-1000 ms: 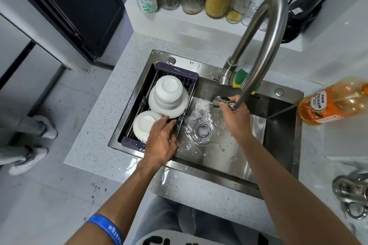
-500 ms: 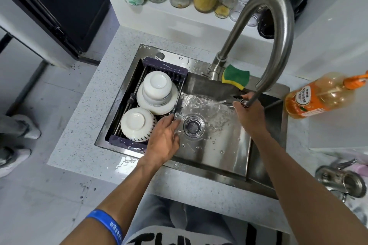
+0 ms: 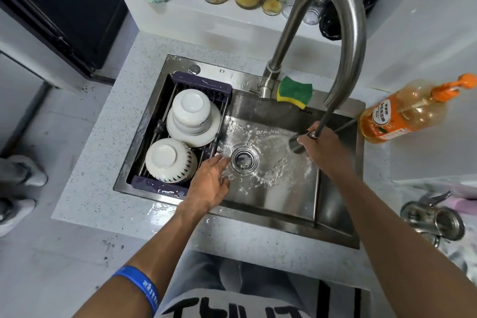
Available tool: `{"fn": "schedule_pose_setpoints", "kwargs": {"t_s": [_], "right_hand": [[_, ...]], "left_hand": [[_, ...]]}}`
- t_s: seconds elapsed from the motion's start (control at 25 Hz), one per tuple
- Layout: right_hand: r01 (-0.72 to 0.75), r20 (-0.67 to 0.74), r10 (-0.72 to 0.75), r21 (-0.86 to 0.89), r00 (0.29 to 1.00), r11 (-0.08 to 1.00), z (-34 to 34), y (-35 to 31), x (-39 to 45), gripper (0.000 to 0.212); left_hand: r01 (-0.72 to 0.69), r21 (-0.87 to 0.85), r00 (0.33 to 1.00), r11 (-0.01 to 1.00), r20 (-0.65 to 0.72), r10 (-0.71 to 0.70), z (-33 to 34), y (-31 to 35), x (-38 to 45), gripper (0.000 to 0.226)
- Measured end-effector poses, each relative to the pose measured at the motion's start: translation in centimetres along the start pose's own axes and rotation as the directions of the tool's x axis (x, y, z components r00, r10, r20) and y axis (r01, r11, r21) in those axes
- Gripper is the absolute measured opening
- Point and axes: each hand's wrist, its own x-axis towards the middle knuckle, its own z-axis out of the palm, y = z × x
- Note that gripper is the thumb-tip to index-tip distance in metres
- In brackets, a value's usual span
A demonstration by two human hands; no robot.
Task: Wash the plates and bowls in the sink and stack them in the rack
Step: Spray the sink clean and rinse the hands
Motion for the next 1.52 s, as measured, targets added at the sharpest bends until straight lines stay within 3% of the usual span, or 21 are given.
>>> {"fn": "schedule_pose_setpoints", "kwargs": {"t_s": [0.2, 0.44, 0.56, 0.72, 0.8, 0.88, 0.96, 1.08, 1.28, 1.44, 1.52], "right_hand": [[-0.003, 0.021, 0.000, 0.186, 1.000, 0.983, 1.6, -0.7, -0.2, 0.012], [0.001, -0.004, 0.000, 0.155, 1.000, 0.988, 2.0, -0.7, -0.2, 0.014], [0.029, -0.060, -0.029, -0.001, 0.998, 1.000, 2.7, -1.5, -1.4, 0.013], [0.077, 0.021, -0.077, -0.018, 0.997, 0.997, 6.9, -3.2, -3.9, 0.011], [0.053, -0.034, -0.050, 0.114, 0.998, 0.992, 7.5, -3.5, -4.3, 0.011], [-0.006, -0.059, 0.031, 0.381, 0.998, 0.925, 7.4, -3.0, -4.4, 0.016], [0.036, -0.026, -0.027, 0.461, 0.999, 0.887, 7.5, -2.5, -4.7, 0.020], [0.154, 0.004, -0.170, 0.399, 0.985, 0.904, 7.3, -3.6, -5.4, 0.020], [0.340, -0.134, -0.319, 0.196, 0.938, 0.920, 5.2, -7.5, -5.5, 0.030], [0.413, -0.159, -0.390, 0.153, 0.907, 0.898, 2.7, -9.6, -5.0, 0.035], [0.411, -0.108, -0.398, 0.151, 0.911, 0.899, 2.4, -10.1, -5.1, 0.035]], "left_hand": [[0.011, -0.059, 1.000, 0.998, 0.002, -0.011, -0.3, -0.1, -0.7, 0.057], [0.004, -0.051, 1.000, 0.999, 0.003, -0.004, 0.0, -0.4, -0.7, 0.054], [0.050, -0.010, 0.998, 0.999, -0.038, -0.050, 0.4, -1.1, -0.5, 0.051], [0.035, 0.021, 0.999, 0.999, -0.019, -0.034, 0.8, -1.0, -0.6, 0.050], [0.031, 0.021, 0.999, 0.999, -0.035, -0.031, 0.7, -1.0, -0.6, 0.049], [0.052, 0.013, 0.998, 0.999, -0.045, -0.052, 0.6, -1.1, -0.7, 0.049], [0.064, 0.007, 0.997, 0.998, -0.043, -0.064, 0.6, -1.3, -0.7, 0.048], [0.067, 0.012, 0.997, 0.998, -0.034, -0.067, 0.5, -1.4, -0.6, 0.047], [0.030, 0.007, 0.999, 1.000, -0.038, -0.030, -0.2, -0.3, -0.4, 0.047], [-0.001, -0.023, 0.999, 1.000, -0.054, -0.001, -0.9, 0.7, -0.7, 0.045], [0.035, -0.084, 0.999, 0.996, -0.014, -0.036, -1.5, 1.0, -0.9, 0.047]]}}
